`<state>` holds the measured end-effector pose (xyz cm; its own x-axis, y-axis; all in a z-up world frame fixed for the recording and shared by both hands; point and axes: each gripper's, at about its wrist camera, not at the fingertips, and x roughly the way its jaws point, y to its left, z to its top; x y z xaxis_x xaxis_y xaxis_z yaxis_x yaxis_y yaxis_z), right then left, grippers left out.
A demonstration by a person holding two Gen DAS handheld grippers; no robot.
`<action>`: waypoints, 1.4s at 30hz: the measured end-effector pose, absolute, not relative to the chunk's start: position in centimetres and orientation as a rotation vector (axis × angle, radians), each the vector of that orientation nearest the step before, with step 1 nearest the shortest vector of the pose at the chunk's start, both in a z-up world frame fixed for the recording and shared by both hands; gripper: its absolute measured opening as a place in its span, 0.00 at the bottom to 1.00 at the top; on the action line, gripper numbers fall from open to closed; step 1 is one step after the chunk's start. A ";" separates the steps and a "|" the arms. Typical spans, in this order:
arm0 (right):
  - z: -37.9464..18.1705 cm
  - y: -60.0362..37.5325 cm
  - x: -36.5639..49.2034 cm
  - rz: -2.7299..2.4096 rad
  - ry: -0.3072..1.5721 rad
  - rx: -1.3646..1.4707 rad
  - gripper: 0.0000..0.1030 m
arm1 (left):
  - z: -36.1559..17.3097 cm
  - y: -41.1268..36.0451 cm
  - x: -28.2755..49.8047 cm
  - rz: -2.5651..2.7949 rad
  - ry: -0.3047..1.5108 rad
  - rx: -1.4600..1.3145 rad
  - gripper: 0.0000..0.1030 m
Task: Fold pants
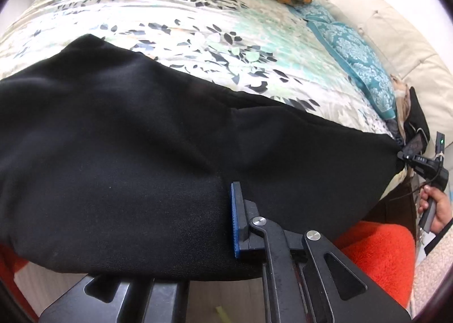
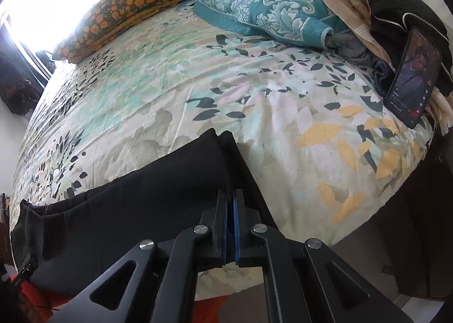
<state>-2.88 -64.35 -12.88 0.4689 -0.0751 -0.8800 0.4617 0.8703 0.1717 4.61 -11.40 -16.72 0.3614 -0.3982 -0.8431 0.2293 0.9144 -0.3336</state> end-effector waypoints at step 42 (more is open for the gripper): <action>-10.3 -19.8 17.0 0.601 1.148 0.596 0.69 | -14.5 12.1 5.8 -0.094 0.965 -0.097 0.72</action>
